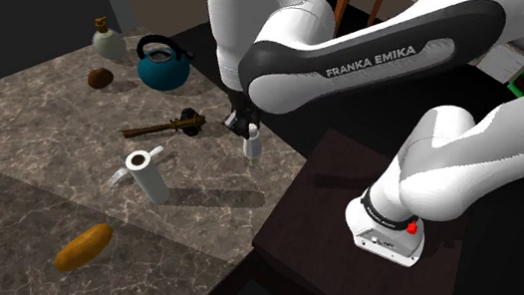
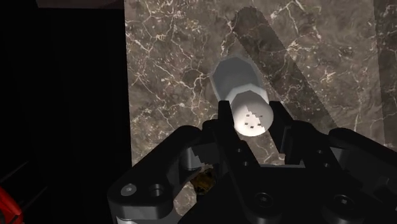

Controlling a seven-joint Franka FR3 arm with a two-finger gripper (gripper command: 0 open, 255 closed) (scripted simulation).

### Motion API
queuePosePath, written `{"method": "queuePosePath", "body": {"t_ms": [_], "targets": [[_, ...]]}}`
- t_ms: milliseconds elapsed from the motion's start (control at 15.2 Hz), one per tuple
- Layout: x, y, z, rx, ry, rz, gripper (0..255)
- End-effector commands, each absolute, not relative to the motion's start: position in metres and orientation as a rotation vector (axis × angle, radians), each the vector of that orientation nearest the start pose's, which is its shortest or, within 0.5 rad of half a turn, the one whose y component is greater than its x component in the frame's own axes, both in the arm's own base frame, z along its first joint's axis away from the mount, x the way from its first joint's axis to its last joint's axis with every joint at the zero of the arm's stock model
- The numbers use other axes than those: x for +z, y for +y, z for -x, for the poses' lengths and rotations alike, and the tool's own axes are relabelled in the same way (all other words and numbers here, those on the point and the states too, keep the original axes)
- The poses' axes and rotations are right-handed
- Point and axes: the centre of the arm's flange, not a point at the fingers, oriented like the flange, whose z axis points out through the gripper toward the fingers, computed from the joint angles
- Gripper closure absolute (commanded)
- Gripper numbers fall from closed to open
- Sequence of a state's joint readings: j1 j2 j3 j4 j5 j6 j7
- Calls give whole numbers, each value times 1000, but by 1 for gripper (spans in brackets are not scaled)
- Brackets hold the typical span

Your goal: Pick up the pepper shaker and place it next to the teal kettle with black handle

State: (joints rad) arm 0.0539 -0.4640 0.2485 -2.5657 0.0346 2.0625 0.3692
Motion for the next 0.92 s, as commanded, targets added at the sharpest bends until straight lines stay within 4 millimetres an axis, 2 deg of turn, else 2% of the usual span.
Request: {"method": "queuePosePath", "body": {"t_ms": [0, 594, 858], "targets": [[424, 117, -371, 37, 181, 3229, 255], [471, 117, -371, 37, 181, 3229, 255], [471, 97, -420, 37, 181, 3229, 255]]}}
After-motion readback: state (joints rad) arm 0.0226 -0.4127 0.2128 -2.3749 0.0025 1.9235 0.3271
